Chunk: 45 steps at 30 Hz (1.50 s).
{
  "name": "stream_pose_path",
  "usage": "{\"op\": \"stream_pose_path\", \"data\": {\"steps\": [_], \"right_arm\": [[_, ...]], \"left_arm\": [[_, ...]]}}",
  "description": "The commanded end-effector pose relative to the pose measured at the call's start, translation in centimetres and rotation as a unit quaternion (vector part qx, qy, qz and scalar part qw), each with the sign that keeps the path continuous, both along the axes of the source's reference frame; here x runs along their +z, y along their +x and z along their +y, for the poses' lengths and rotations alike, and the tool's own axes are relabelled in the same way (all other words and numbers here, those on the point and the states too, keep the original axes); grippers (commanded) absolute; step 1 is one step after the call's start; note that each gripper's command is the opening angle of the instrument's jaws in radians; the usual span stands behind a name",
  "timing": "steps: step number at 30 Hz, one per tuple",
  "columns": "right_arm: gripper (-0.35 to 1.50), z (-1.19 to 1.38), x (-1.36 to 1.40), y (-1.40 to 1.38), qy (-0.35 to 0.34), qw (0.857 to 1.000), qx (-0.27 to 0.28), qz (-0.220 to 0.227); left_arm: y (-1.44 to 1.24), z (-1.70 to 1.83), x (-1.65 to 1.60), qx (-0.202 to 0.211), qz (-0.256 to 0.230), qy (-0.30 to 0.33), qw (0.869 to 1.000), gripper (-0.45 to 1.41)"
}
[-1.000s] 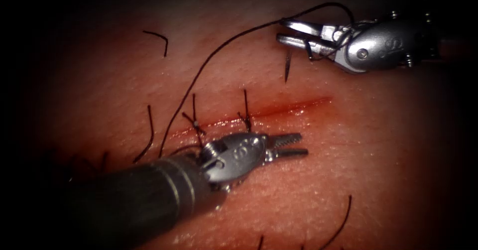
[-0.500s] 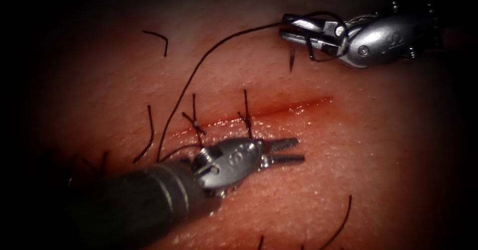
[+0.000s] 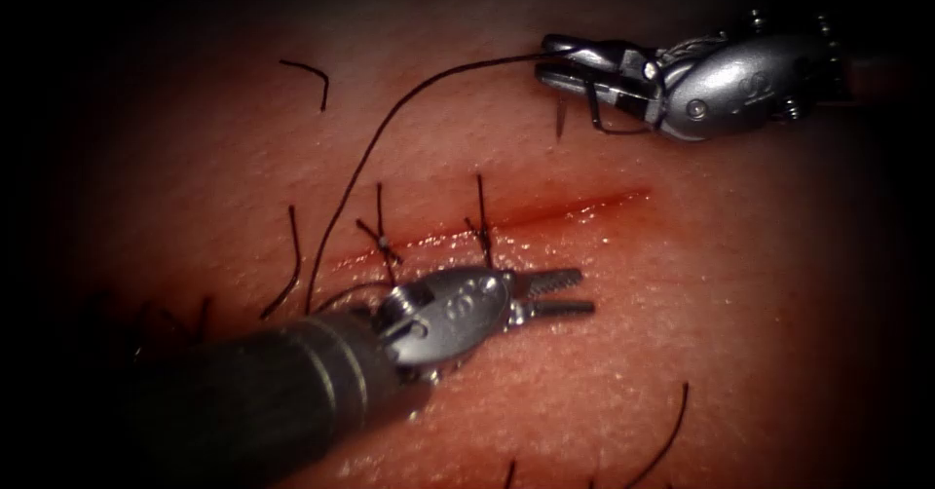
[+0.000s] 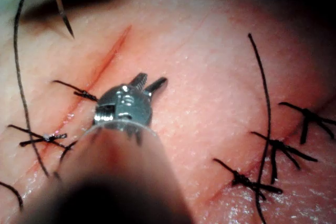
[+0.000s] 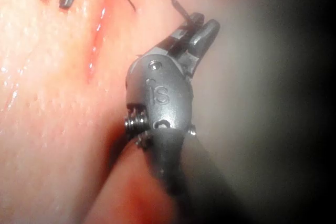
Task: Wound Closure
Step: Push needle through skin above the incision with right needle driver
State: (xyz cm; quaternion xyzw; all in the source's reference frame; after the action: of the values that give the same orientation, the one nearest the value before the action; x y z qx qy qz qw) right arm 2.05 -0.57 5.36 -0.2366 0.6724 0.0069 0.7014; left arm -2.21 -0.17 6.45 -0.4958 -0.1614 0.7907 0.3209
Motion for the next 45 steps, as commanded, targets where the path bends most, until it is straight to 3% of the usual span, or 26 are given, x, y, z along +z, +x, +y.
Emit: {"op": "stream_pose_path", "data": {"steps": [1,12,23,25,31,39,45], "right_arm": [[-0.35,0.04,0.05,0.06,-0.001,1.000,0.000,0.002],[-0.35,-0.07,0.19,0.06,-0.008,1.000,-0.006,-0.002],[-0.35,-0.75,0.42,0.07,-0.082,0.996,-0.017,-0.043],[-0.35,-0.95,0.52,0.00,-0.097,0.993,-0.020,-0.058],[-0.35,-1.17,0.71,-0.21,-0.112,0.991,-0.016,-0.077],[-0.35,-1.31,1.00,-0.16,-0.085,0.992,-0.038,-0.091],[-0.35,-1.17,0.77,0.01,-0.067,0.994,-0.033,-0.078]], "left_arm": [[-0.05,0.03,0.05,0.000,0.000,-0.001,1.000,-0.06],[0.00,0.03,0.02,0.002,-0.002,0.001,1.000,-0.06],[0.12,0.06,-0.12,0.007,-0.009,0.008,1.000,-0.06],[0.16,0.07,-0.14,0.007,-0.008,0.008,1.000,-0.06],[0.19,0.07,-0.14,0.006,-0.003,0.007,1.000,-0.06],[0.18,0.08,-0.13,0.004,0.000,0.007,1.000,-0.06],[0.20,0.10,-0.08,0.001,0.004,0.006,1.000,-0.05]]}}
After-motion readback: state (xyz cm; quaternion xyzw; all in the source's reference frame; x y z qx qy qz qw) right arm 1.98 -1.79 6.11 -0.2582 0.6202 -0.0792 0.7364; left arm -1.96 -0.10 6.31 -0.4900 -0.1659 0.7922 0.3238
